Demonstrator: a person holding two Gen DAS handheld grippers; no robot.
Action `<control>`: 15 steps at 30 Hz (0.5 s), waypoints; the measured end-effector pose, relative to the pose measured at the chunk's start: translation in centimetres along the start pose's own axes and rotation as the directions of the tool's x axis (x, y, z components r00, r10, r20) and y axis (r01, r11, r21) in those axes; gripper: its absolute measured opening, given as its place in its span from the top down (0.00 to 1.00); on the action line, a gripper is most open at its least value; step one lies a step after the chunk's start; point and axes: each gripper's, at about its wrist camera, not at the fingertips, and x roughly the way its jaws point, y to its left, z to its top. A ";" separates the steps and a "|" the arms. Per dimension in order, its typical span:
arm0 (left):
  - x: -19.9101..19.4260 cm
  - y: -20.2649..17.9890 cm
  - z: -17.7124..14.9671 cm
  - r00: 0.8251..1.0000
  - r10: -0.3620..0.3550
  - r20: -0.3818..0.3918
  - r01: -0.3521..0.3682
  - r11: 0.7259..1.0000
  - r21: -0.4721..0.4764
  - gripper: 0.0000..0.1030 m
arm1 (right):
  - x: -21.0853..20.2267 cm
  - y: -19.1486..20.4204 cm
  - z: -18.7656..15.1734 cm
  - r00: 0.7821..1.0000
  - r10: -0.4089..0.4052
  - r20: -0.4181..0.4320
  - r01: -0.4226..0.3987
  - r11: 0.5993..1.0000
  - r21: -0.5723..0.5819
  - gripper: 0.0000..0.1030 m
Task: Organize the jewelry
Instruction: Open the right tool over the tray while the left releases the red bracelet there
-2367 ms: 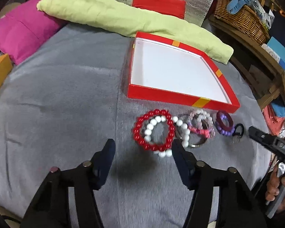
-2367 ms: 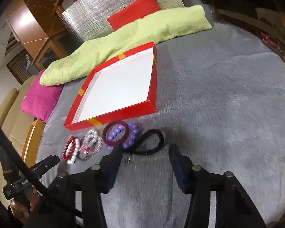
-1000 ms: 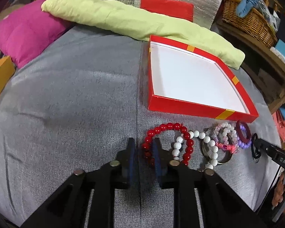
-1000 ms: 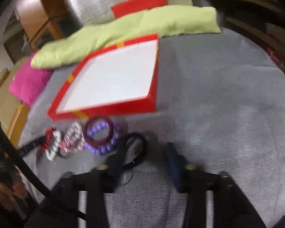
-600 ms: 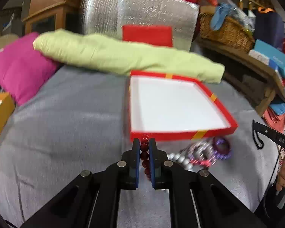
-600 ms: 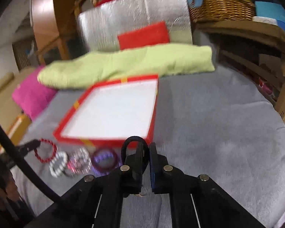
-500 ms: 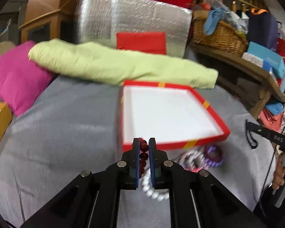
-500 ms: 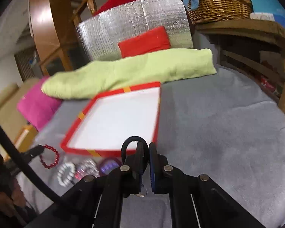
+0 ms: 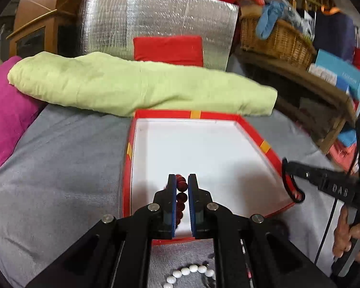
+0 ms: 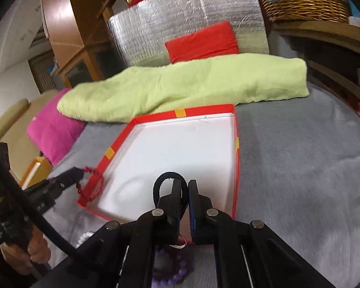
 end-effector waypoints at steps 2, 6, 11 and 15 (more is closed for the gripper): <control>0.4 0.1 -0.2 1.000 0.006 -0.018 -0.006 1.000 -0.002 0.91 | 1.4 -0.2 0.4 1.000 -0.014 -0.024 0.014 1.000 -0.005 0.93; 1.2 0.4 -0.3 0.998 0.039 -0.042 -0.040 0.999 -0.015 0.89 | 2.8 -0.5 1.3 0.999 -0.023 -0.033 0.023 1.000 0.008 0.92; 0.6 1.6 -0.1 0.996 0.090 -0.014 -0.090 0.995 -0.049 0.54 | 1.7 -1.2 2.0 1.000 -0.024 0.003 0.024 0.998 0.051 0.43; -0.1 3.4 0.3 0.990 0.143 0.006 -0.142 0.986 -0.089 0.43 | -0.8 -2.6 2.0 0.997 -0.038 0.064 0.031 0.993 0.115 0.40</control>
